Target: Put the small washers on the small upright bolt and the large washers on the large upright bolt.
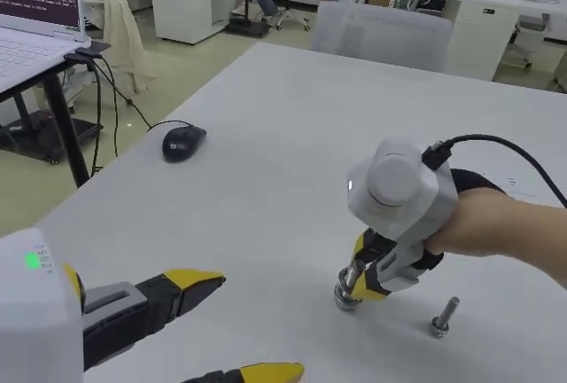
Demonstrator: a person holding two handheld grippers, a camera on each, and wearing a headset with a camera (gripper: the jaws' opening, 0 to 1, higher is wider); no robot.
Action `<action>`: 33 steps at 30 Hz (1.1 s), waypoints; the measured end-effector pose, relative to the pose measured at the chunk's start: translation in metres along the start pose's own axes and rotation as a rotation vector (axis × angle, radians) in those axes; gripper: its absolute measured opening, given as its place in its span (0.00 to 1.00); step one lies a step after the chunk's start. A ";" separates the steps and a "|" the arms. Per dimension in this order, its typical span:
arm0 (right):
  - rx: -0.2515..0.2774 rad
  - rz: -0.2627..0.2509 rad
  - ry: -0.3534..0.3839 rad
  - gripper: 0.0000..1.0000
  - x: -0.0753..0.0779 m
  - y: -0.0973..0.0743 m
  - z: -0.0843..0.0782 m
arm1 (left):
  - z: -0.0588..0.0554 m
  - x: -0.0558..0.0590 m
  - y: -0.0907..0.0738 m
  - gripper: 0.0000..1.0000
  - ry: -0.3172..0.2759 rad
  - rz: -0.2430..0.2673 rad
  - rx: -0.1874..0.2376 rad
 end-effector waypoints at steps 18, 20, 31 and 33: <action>0.017 0.005 0.016 0.24 -0.003 0.016 -0.005 | -0.004 -0.003 0.000 0.53 -0.010 0.002 0.000; 0.016 0.008 0.015 0.23 -0.004 0.016 -0.005 | -0.004 -0.003 0.000 0.53 -0.011 0.001 0.001; 0.018 -0.012 0.030 0.23 -0.008 0.009 -0.010 | -0.005 -0.002 0.000 0.53 -0.008 -0.009 -0.001; 0.021 -0.014 0.036 0.23 -0.009 0.008 -0.012 | -0.005 -0.002 0.001 0.53 -0.004 -0.012 -0.005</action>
Point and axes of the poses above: the centre of the closed fingertips' face, and the gripper's own axes: y roughly forward along the fingers, x roughly to its right, z roughly out of its top, the point moved 10 cm from there along -y, roughly backward along the fingers, and after that the axes turned 2 degrees about x, right-handed, at the moved point
